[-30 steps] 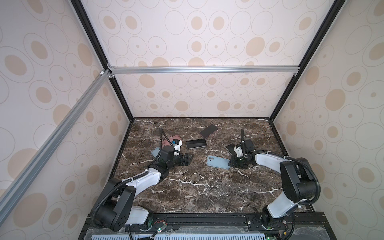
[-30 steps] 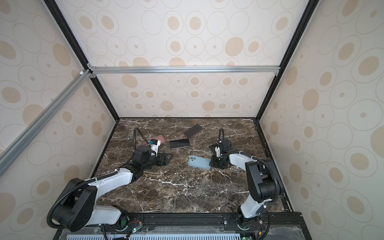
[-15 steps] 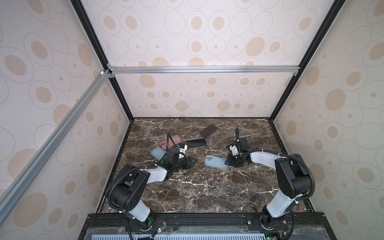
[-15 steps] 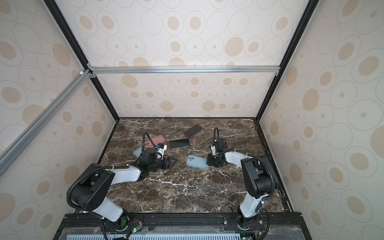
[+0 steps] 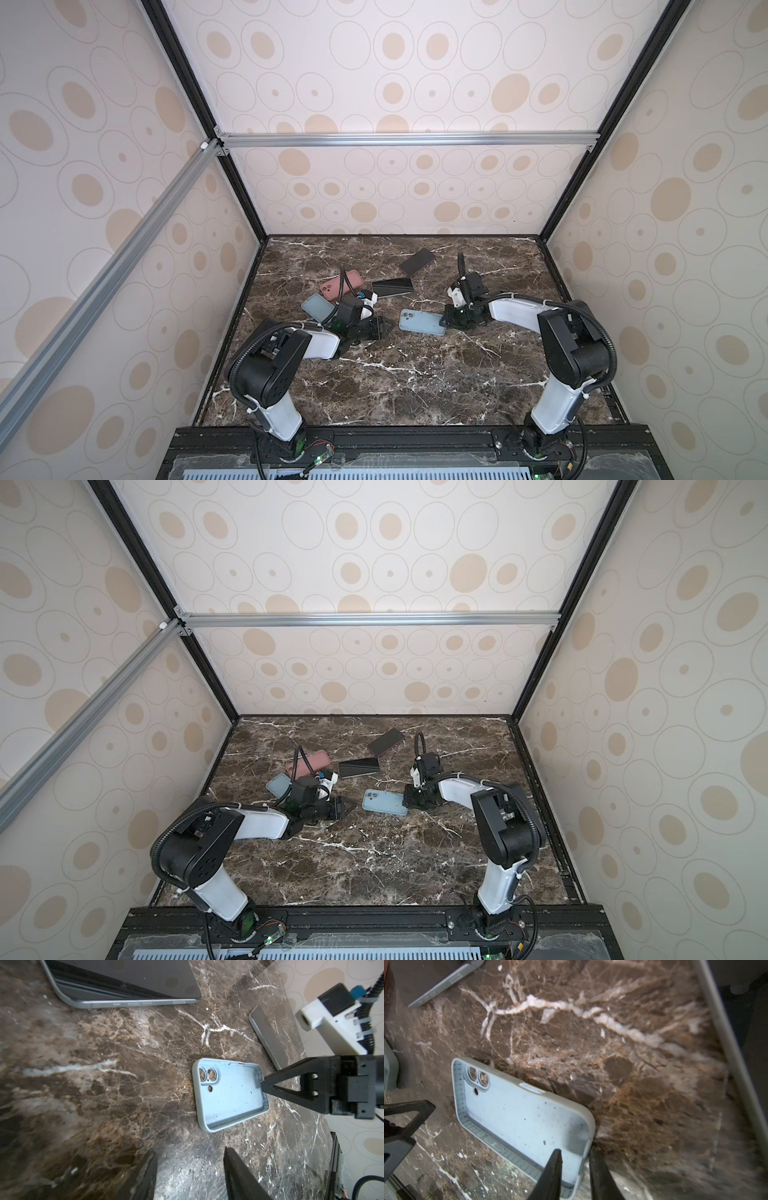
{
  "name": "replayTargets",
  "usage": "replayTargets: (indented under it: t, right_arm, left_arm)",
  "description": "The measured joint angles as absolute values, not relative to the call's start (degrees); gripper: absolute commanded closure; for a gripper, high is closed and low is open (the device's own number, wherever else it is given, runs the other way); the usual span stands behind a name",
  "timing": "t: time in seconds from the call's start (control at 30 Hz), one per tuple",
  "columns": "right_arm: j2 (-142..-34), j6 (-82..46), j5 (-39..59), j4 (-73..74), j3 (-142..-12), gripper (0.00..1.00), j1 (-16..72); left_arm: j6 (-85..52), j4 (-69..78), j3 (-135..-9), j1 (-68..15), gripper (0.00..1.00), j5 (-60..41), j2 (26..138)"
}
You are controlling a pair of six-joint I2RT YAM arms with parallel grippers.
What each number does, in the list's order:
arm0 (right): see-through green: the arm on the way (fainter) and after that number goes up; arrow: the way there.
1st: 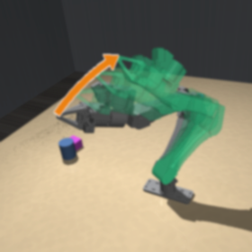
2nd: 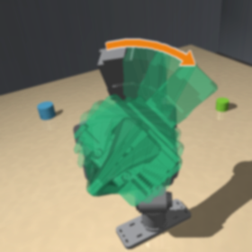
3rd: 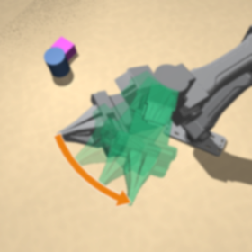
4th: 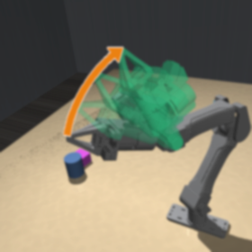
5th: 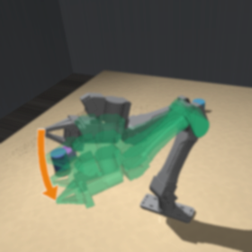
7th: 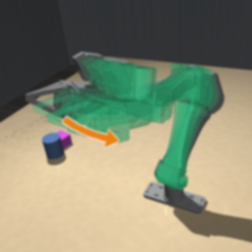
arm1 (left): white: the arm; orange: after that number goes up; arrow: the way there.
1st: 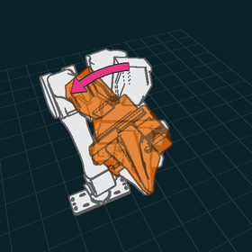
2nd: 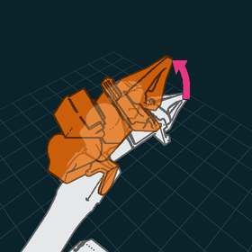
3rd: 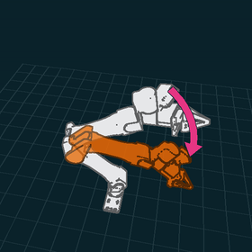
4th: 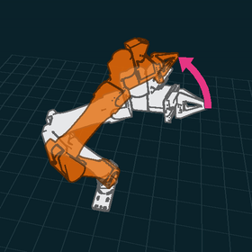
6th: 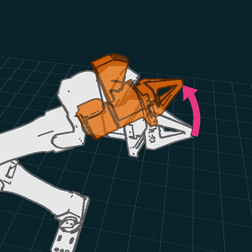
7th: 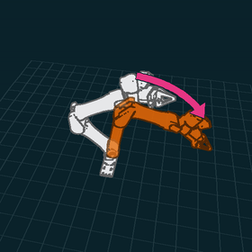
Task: Put the phone into the phone case
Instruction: 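Lower the right gripper over the black phone and close on it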
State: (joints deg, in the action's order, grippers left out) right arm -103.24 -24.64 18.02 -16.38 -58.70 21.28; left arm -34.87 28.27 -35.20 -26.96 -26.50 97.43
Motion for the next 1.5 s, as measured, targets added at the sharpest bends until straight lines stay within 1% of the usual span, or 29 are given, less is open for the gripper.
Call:
replayTargets:
  t: [0.2, 0.37, 0.63, 0.77, 1.03, 1.13, 1.23, 1.4, 1.5]
  right_arm:
    - [-105.54, -24.84, 18.04, -16.27, -61.49, 0.74, 22.2]
    - [-107.74, -24.88, 18.26, -16.21, -64.27, 0.74, 23.31]
    - [-110.37, -25.45, 19.27, -16.23, -67.51, 0.74, 25.65]
    - [-111.07, -25.91, 19.53, -16.19, -68.38, 0.74, 26.55]
    - [-111.44, -26.55, 19.68, -16.25, -68.97, 0.73, 26.83]
    - [-111.44, -26.55, 19.62, -16.71, -69.25, 0.68, 26.98]
    - [-111.44, -25.89, 19.38, -18.13, -70.06, 0.55, 27.22]
    - [-110.85, -22.26, 16.29, -22.81, -72.64, 0.3, 27.42]
    - [-109.12, -19.09, 13.28, -26.87, -74.5, 0.21, 27.42]
  left_arm:
    - [-34.74, 28.21, -36.75, -27.03, 0.52, -25.3, 99.57]
    - [-34.54, 27.94, -38.46, -27.05, 0.58, -24.34, 101.06]
    - [-34.28, 27.53, -38.96, -27.07, 0.62, -22.57, 101.47]
    - [-34.26, 27.33, -38.96, -27.05, 0.63, -21.32, 101.47]
    - [-34.28, 27.33, -38.96, -27.07, 0.63, -19.94, 101.45]
    - [-34.26, 27.27, -39.0, -27.07, 0.62, -19.84, 101.45]
    - [-34.15, 26.55, -39.27, -27.07, 0.57, -19.7, 101.21]
    - [-32.86, 21.93, -39.57, -27.07, 0.43, -17.87, 98.8]
    - [-31.62, 17.89, -39.59, -27.0, 0.34, -16.51, 96.33]
